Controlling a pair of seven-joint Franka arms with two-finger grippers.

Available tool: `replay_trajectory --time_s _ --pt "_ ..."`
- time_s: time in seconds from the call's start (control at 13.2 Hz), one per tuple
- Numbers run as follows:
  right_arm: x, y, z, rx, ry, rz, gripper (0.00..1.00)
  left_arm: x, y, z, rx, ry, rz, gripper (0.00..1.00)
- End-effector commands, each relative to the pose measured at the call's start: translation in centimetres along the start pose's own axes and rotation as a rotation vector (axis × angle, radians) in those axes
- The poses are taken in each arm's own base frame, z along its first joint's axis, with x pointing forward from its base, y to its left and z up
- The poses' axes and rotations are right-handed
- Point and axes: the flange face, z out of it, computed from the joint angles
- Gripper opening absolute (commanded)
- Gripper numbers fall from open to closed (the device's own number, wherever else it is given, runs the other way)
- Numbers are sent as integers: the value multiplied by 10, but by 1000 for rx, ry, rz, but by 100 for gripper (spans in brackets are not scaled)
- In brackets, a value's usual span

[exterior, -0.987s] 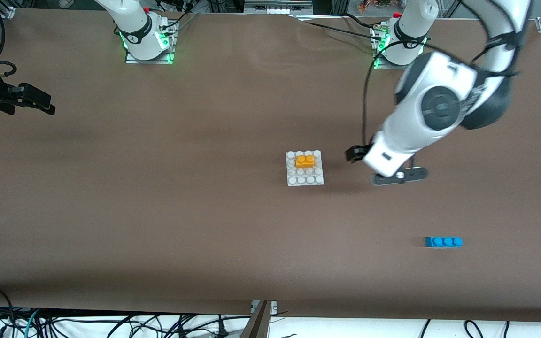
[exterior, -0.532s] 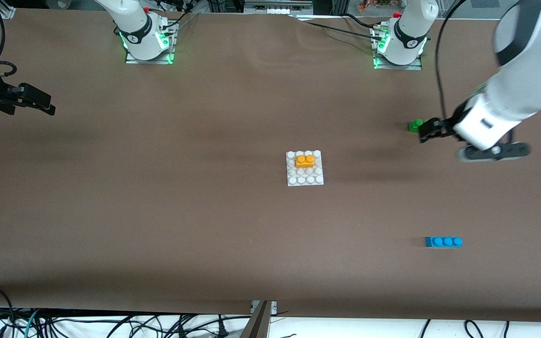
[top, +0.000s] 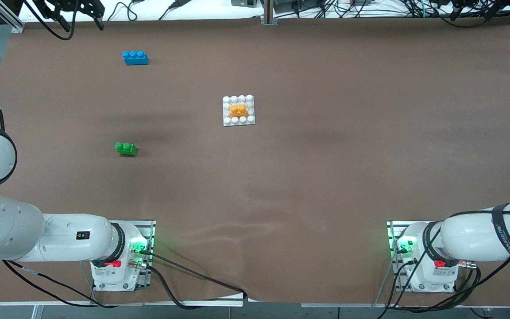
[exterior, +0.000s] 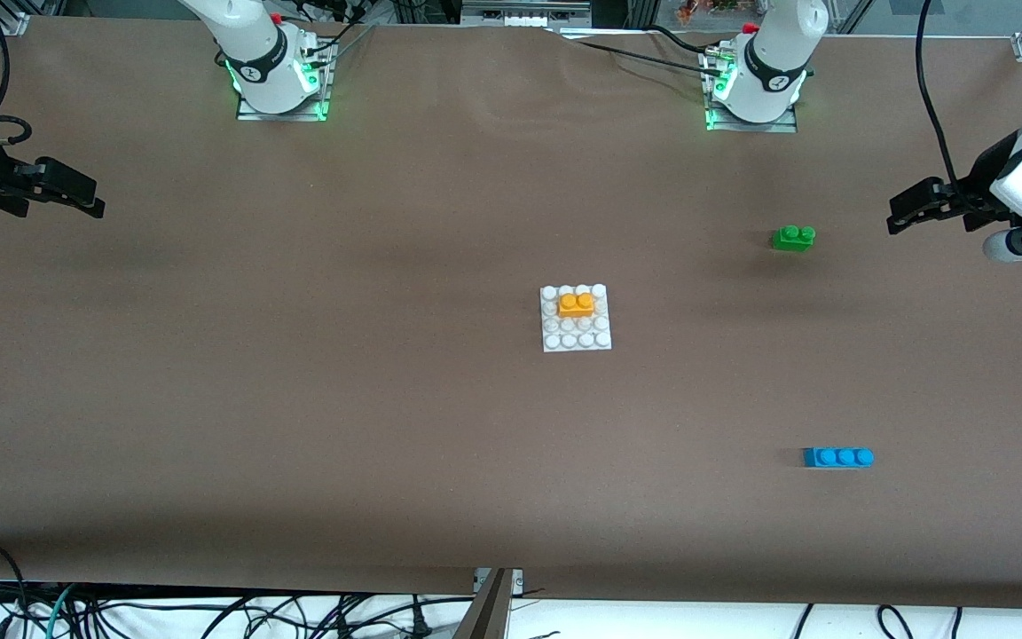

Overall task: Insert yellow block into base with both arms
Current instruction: 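Open the left gripper and raise it away from the plate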

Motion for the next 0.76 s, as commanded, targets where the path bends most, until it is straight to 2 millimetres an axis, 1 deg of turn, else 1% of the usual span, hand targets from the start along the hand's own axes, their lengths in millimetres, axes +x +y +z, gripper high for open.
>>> replay_trajectory --time_s 0.0,0.08,0.23,0.68 --pt "-2 3 -3 -8 -2 -1 99 -6 -5 1 9 -1 50 100" --pt "-2 2 -3 -8 -4 -2 99 -10 -5 0 8 2 50 100" --pt "-2 2 -3 -8 -2 -2 99 -23 1 3 9 -4 55 100" --pt "-2 2 -3 -8 -4 -2 99 -20 2 3 10 -6 46 100"
